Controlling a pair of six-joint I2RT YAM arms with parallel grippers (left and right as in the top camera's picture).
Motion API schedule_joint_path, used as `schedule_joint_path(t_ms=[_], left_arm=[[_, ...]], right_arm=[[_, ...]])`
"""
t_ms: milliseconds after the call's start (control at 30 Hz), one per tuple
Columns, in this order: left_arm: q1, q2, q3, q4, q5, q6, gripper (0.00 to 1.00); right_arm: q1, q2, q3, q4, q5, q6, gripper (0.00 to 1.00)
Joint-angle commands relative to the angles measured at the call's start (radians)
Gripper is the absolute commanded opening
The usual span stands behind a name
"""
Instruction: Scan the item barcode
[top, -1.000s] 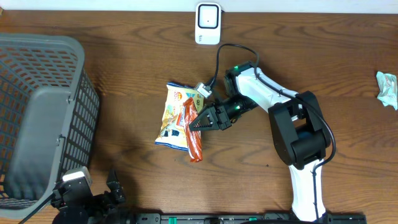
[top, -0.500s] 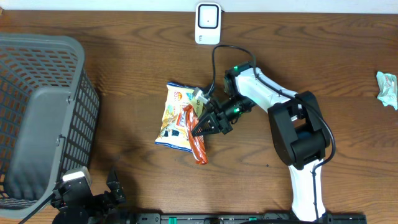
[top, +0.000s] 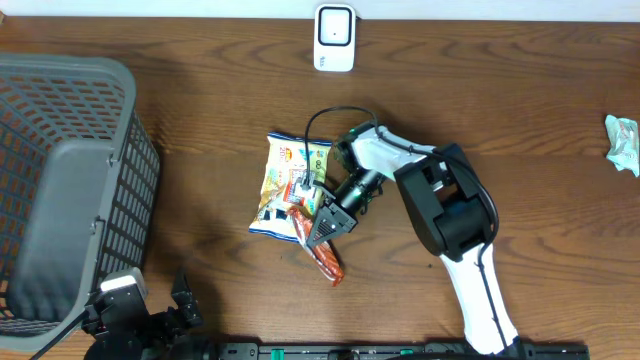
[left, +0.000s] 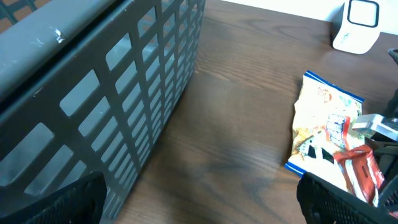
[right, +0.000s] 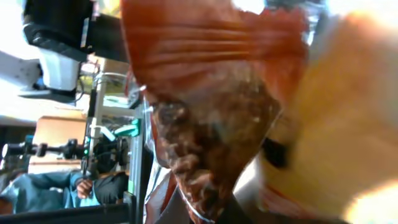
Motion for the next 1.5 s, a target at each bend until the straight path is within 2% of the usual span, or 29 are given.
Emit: schedule_joint_path(t_ms=[0,67,133,167,200,233,367,433,500,733,933,1067,1233,1467], left_arm=[[0.003,-0.002,0.005,0.002,-0.003,-0.009,0.98],[0.003,-0.002,0.005,0.002,-0.003,-0.009,0.98],[0.003,-0.002,0.005,0.002,-0.003,-0.009,0.98],[0.003,-0.002,0.005,0.002,-0.003,-0.009,0.98],[0.003,-0.002,0.005,0.002,-0.003,-0.009,0.98],[0.003,-0.002,0.005,0.002,-0.003,-0.009,0.98],[0.003,-0.002,0.005,0.002,-0.003,-0.009,0.98],[0.003,-0.002,0.005,0.002,-0.003,-0.009,0.98],[0.003,-0.002,0.005,0.002,-0.003,-0.009,0.98],[0.003,-0.002,0.005,0.002,-0.003,-0.009,0.98],[0.003,-0.002,0.005,0.002,-0.003,-0.009,0.98],[0.003,-0.002,0.005,0.002,-0.003,-0.009,0.98],[0.003,-0.002,0.005,0.002,-0.003,-0.009,0.98],[0.003,-0.002,0.005,0.002,-0.003,-0.009,0.98]], right_arm=[[-0.045,0.012,0.002,0.046,0.090,0.164,0.25],[-0.067,0.012,0.002,0.098,0.194,0.301,0.56],[-0.080,0.012,0.003,0.138,0.279,0.414,0.78],[-0.087,0.012,0.009,0.151,0.324,0.468,0.84],[-0.096,0.012,0.025,0.155,0.371,0.513,0.95],[-0.100,0.012,0.035,0.154,0.389,0.529,0.98],[-0.121,0.008,0.130,0.076,0.348,0.518,0.95],[-0.124,0.004,0.169,-0.005,0.240,0.392,0.92],[-0.124,0.002,0.182,-0.132,0.149,0.148,0.90],[-0.122,0.003,-0.016,-0.121,-0.024,-0.059,0.99],[-0.106,0.003,-0.102,-0.026,-0.098,-0.047,0.99],[-0.059,0.003,-0.102,0.047,-0.087,0.045,0.99],[0.022,0.003,-0.102,0.167,0.032,0.264,0.97],[0.030,0.003,-0.102,0.134,0.090,0.349,0.91]])
